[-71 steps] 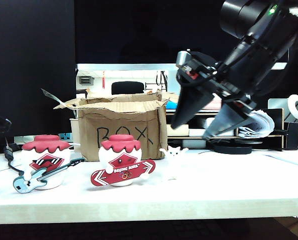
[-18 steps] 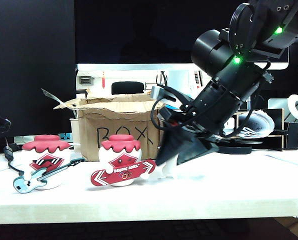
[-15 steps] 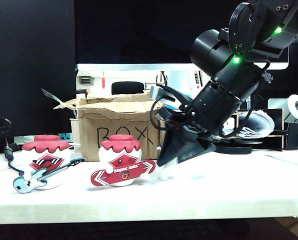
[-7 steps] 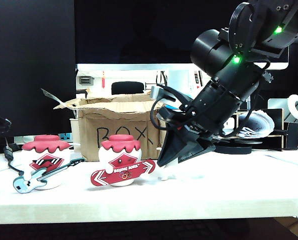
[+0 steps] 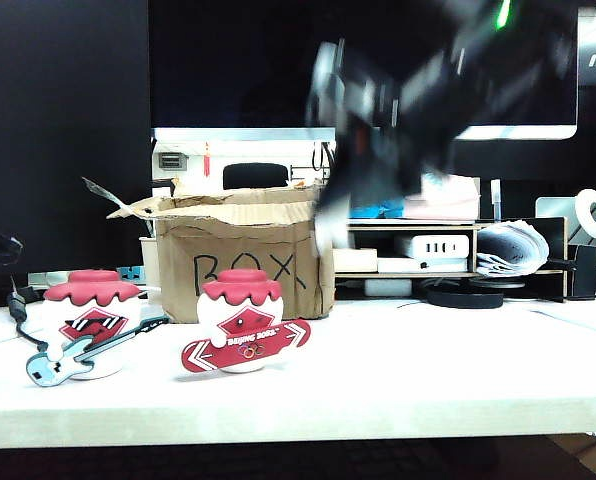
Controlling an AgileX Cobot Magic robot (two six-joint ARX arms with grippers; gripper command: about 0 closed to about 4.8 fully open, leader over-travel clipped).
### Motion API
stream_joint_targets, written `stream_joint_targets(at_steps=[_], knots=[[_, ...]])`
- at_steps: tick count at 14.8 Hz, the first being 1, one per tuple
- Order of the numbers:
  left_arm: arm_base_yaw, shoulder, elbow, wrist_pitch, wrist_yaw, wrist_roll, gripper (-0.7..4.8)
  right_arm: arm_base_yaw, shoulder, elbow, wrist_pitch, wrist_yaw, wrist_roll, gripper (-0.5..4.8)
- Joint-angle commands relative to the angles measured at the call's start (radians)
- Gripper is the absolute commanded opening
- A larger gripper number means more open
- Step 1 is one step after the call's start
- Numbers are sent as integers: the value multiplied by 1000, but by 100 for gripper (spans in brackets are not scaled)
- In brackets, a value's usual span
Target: Put the doll that is least similar in size compared to the others into the paper box.
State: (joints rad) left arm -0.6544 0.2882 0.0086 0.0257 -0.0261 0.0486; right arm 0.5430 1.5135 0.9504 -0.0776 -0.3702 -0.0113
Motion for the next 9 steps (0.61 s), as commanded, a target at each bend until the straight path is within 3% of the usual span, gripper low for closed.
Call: stream_joint_targets(at_steps=[1,3,9], knots=[[1,0,1,13,4,0,-5,3,-90,3,114,-6,21,40],[2,1,1,13,4,0,-5,3,-93,39,203,3,47,40],[50,1,1,13,4,0,-5,13,134,368,202,38,45,41]])
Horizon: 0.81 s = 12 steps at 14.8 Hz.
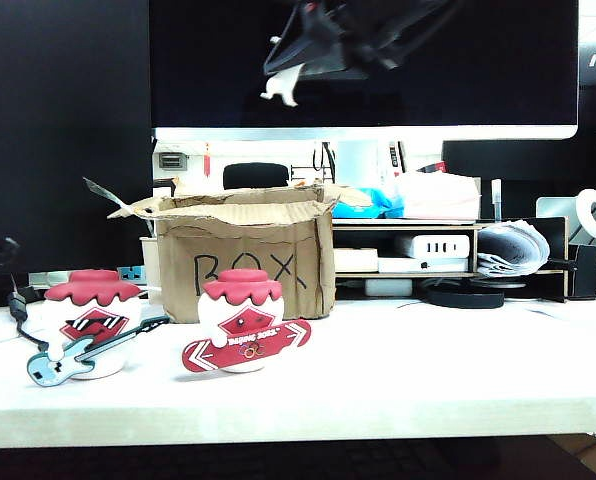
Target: Put the doll that is least similar in size compared to the others into the paper box.
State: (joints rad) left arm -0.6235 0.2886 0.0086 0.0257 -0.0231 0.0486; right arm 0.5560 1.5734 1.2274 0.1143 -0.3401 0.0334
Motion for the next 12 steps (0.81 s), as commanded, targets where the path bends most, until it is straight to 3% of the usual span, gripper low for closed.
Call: stream_joint_targets(at_steps=[1,5,8,9,11,12], knots=[[30,0,1,13,1,0,-5,0,127,150,-6,15,-1,41],[51,0,1,13,1,0,-5,0,313,320,-13,51,-1,41],[51,0,1,13,1,0,-5,0,398,351,13,56,-1,45],[51,0,1,13,1,0,-5,0,404,351,1,66,-2,70],[51,0,1,13,1,0,-5,0,404,351,-8,72,-3,183],[51,0,1,13,1,0,-5,0,404,351,-8,72,-4,190]])
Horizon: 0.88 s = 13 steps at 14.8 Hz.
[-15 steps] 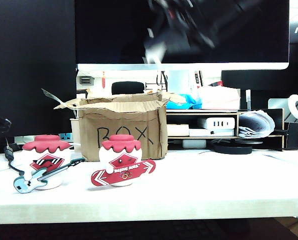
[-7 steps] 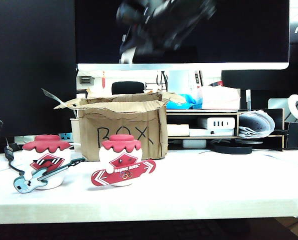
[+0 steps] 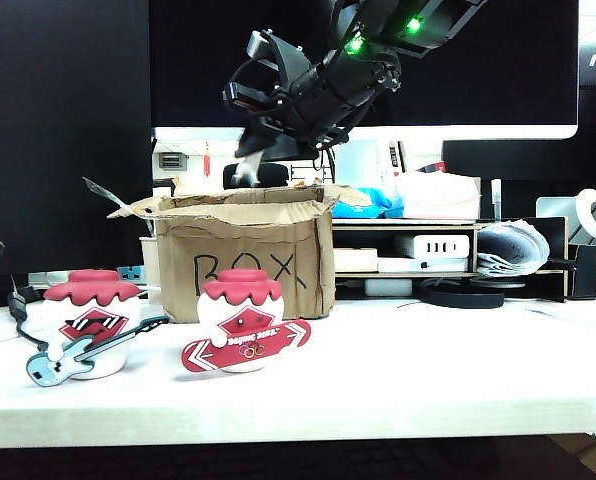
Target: Put the doll that is least similar in size compared to the others into the paper box.
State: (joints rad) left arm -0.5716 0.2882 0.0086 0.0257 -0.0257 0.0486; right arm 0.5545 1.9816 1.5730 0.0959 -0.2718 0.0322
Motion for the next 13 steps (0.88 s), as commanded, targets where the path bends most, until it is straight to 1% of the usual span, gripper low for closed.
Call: stream_joint_targets(at_steps=[1,3,4,5,6,7,9,11,12,13], knots=[[0,1,1,13,4,0,-5,1,-4,6,10,4,-3,191],[0,1,1,13,4,0,-5,1,-5,6,3,-6,-1,189],[0,1,1,13,4,0,-5,1,-6,6,-3,-31,2,177],[0,1,1,13,4,0,-5,1,-21,6,-54,-53,2,46],[0,0,1,13,4,0,-5,1,-29,6,-79,-52,2,12],[0,0,1,13,4,0,-5,1,-48,6,-131,-52,1,-7],[0,0,1,13,3,0,-5,0,-112,5,-286,-33,-32,-7],[0,0,1,13,4,0,-5,3,-190,2,-488,8,-110,-6],[1,-1,1,13,4,0,-5,3,-220,1,-565,8,-143,-7],[23,-3,1,13,10,0,-5,5,-285,-22,-658,9,-164,-7]])
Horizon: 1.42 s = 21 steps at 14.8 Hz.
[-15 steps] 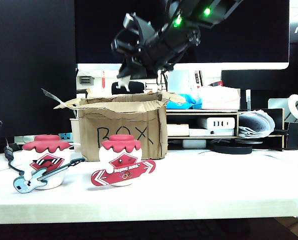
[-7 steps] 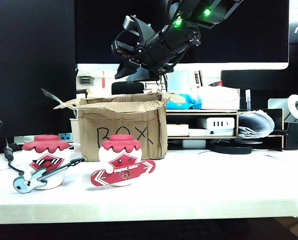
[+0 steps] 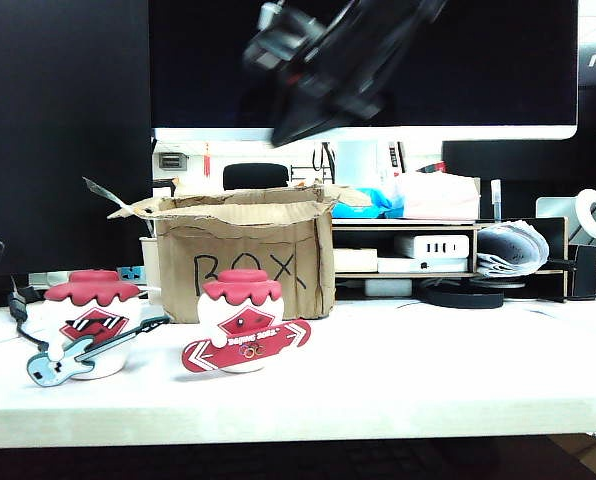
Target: Put the doll that is least similar in size compared to the others into the paper box.
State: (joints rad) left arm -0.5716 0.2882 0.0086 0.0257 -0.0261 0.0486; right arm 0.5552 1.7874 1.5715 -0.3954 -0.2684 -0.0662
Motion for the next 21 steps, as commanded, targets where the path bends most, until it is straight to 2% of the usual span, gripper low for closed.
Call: stream_joint_targets(at_steps=[1,2,6,8,10,12,16,19,21], knots=[[53,-4,1,14,11,0,-5,4,-163,-71,-188,5,-60,-7],[84,-7,1,13,12,0,-5,8,-230,-124,-186,19,-36,-7],[307,-94,1,12,12,0,-5,69,-679,-453,-169,159,130,-6],[380,-173,1,13,7,0,-5,175,-888,-574,-172,254,215,-7],[430,-234,1,14,6,0,-5,335,-1070,-672,-175,462,317,-7],[438,-252,1,13,4,0,-5,534,-1228,-753,-176,674,400,-7],[446,-285,1,12,4,0,-5,832,-1386,-842,-194,955,496,-7],[467,-285,1,9,4,0,-5,938,-1379,-896,-210,1073,531,-7],[514,-285,1,9,4,0,-5,945,-1380,-951,-204,1130,531,-6]])
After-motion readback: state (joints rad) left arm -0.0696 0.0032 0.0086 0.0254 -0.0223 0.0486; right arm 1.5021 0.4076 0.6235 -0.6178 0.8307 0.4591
